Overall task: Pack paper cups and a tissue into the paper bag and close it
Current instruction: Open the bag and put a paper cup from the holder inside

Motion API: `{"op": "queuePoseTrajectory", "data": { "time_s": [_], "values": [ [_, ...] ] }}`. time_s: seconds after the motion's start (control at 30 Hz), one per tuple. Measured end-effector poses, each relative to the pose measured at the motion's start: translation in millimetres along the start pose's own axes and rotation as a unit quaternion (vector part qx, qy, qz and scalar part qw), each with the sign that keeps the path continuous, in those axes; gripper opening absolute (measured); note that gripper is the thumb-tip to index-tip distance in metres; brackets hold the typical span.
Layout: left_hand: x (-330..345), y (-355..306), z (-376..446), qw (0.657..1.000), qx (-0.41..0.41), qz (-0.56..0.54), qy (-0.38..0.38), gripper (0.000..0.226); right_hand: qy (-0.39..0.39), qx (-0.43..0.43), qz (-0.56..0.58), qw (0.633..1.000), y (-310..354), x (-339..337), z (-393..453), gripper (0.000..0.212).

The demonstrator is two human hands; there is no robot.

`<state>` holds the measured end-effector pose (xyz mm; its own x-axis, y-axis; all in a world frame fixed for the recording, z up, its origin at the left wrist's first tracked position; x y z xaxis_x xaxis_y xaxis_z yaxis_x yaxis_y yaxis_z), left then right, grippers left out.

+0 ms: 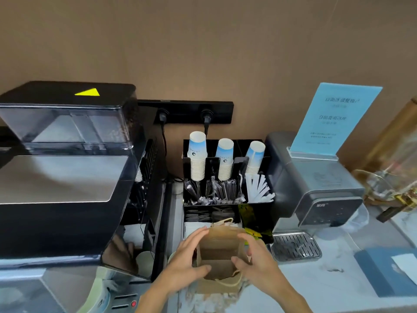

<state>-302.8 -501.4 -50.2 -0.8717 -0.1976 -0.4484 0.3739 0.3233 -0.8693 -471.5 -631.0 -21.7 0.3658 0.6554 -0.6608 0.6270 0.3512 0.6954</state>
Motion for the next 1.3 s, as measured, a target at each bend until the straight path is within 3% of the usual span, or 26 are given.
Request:
{"op": "queuePoseTrajectory", "data": {
  "time_s": [0.07, 0.1, 0.2, 0.47, 0.6, 0.7, 0.77, 0.9, 1.3],
  "values": [
    [0.6, 0.2, 0.6, 1.000, 0.001, -0.008, 0.000, 0.081, -0.060, -0.037, -0.024, 0.997, 11.6, -13.5, 3.7, 0.012],
    [1.4, 0.4, 1.2, 1.000, 0.001, -0.015, -0.002, 0.080, -0.084, -0.051, -0.019, 0.995, 20.1, -21.5, 7.8, 0.006],
    [3.5, 0.3, 1.8, 0.999, -0.009, -0.031, -0.015, 0.080, -0.123, -0.081, 0.017, 0.989, 52.4, -46.6, 32.3, 0.024],
    [7.1, -4.1, 0.9, 0.999, -0.028, -0.024, -0.024, 0.082, -0.179, -0.225, -0.007, 0.958, 192.3, -106.2, 163.2, 0.013],
    [7.0, -6.5, 0.8, 0.999, -0.039, -0.006, -0.032, 0.082, -0.128, -0.228, -0.103, 0.960, 234.9, -106.7, 224.0, 0.029],
    [5.7, -9.9, 0.8, 0.999, -0.040, -0.008, -0.029, 0.084, -0.083, -0.184, -0.178, 0.963, 238.0, -93.7, 250.2, 0.045],
    [4.4, -12.3, 0.6, 0.999, -0.040, -0.012, -0.027, 0.084, -0.075, -0.167, -0.210, 0.960, 232.8, -85.8, 258.8, 0.043],
    [3.2, -14.5, -0.5, 0.998, -0.045, -0.018, -0.030, 0.082, -0.072, -0.180, -0.180, 0.964, 223.6, -77.7, 262.1, 0.018],
    [4.7, -12.0, -0.9, 0.998, -0.049, -0.023, -0.036, 0.083, -0.127, -0.216, -0.097, 0.963, 241.5, -115.2, 244.6, 0.026]
  ]
}}
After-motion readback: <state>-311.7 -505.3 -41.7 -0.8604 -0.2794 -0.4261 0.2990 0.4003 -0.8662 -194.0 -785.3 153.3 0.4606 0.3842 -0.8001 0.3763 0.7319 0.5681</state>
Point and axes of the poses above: each hand's wrist, its own z-axis towards the middle knuckle, its own x-axis out of the palm, y = z × x, the point moved 4 cm from there along z, towards the middle knuckle, and after that the axes turned 1 degree about -y, right-handed, at the moved point
